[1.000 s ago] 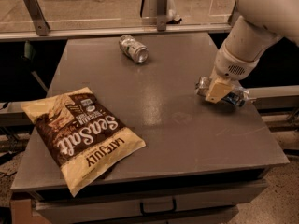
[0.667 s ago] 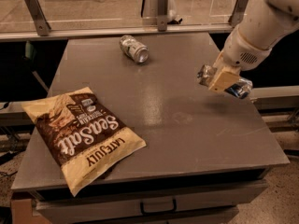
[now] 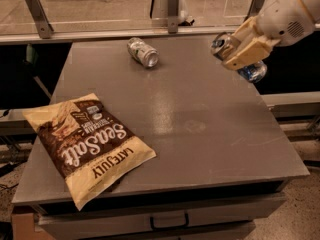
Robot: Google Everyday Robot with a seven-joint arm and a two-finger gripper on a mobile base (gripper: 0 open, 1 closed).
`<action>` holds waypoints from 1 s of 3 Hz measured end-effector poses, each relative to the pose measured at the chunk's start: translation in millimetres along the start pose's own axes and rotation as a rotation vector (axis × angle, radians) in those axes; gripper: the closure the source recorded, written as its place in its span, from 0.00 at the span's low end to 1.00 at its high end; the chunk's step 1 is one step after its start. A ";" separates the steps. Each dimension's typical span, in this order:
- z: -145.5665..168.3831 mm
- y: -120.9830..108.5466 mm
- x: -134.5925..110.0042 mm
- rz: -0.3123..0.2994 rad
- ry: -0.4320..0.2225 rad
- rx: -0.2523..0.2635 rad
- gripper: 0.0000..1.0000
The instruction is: Place redbull can upright
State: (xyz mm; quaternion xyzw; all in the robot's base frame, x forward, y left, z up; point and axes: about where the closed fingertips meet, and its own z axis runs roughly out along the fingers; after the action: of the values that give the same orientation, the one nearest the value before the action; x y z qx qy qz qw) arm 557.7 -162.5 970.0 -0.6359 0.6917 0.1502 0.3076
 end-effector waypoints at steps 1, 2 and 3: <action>-16.6 1.0 -22.2 -0.046 -0.212 -0.003 1.00; -26.1 5.3 -32.2 -0.074 -0.431 -0.007 1.00; -29.8 8.5 -42.2 -0.080 -0.483 -0.016 1.00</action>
Offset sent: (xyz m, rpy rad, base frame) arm -0.0296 0.0000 0.0616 0.6983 -0.1650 0.2264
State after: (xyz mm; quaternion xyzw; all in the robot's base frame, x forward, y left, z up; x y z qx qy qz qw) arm 542.5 -145.8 1017.3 -0.6108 0.5712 0.2910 0.4647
